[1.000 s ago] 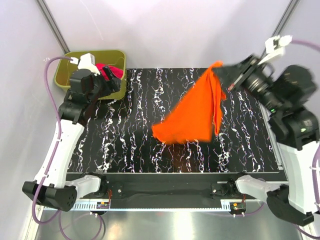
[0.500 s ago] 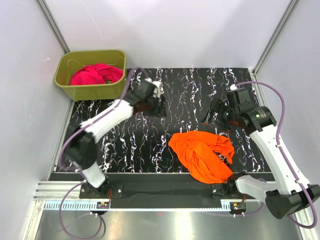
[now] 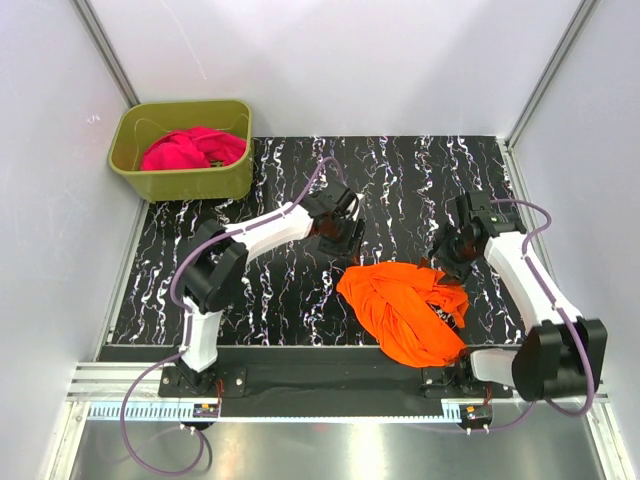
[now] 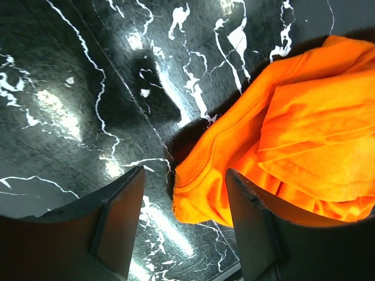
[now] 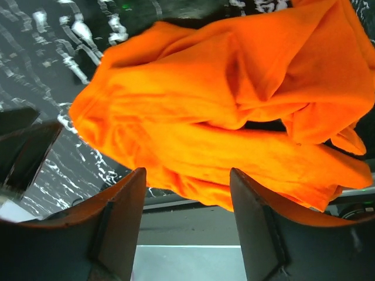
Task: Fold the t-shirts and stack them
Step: Flatten the tshirt out
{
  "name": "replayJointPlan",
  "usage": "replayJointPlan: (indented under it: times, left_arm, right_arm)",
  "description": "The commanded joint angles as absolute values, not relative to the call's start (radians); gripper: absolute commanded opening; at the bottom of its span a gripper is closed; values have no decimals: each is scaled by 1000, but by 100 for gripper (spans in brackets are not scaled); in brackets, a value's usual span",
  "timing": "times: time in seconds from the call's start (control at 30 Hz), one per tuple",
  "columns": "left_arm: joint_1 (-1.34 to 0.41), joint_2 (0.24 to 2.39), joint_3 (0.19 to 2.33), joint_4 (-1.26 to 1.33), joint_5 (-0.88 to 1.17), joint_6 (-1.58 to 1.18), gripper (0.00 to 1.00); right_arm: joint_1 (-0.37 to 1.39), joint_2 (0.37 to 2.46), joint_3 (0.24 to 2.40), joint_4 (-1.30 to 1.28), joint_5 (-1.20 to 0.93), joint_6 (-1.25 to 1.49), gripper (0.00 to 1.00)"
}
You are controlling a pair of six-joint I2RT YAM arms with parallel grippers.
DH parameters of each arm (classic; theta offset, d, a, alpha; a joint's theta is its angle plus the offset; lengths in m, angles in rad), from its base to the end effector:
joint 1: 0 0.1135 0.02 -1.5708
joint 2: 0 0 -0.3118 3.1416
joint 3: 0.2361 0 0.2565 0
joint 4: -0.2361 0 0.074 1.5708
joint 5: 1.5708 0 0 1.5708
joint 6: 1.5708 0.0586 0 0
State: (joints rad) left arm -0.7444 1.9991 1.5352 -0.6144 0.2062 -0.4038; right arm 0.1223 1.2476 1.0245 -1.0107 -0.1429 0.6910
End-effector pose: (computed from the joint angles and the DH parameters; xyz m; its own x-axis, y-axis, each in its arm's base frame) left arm 0.3313 -0.3215 0.2235 -0.8845 0.2919 -0.3639 0.4207 0.8363 -0.3517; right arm 0.2184 0.0353 0.2879 -0.8286 0.5337 -0.1692 0.4679 0.8260 0.3143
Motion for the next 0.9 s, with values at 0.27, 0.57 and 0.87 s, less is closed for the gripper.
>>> replayJointPlan:
  times: [0.27,0.57,0.87]
  left_arm:
    - [-795,2080,1529,-586,284,-406,57]
    - [-795,2115,1526,-572,296,-391,39]
    - [-738,2014,1545,-574,265,-376,0]
  right_arm:
    - [58,1388,959,-891,-193,647,64]
    - [21,1437,897,-804,-216,618,57]
    - [20,1508,1038,-836,-239,572,0]
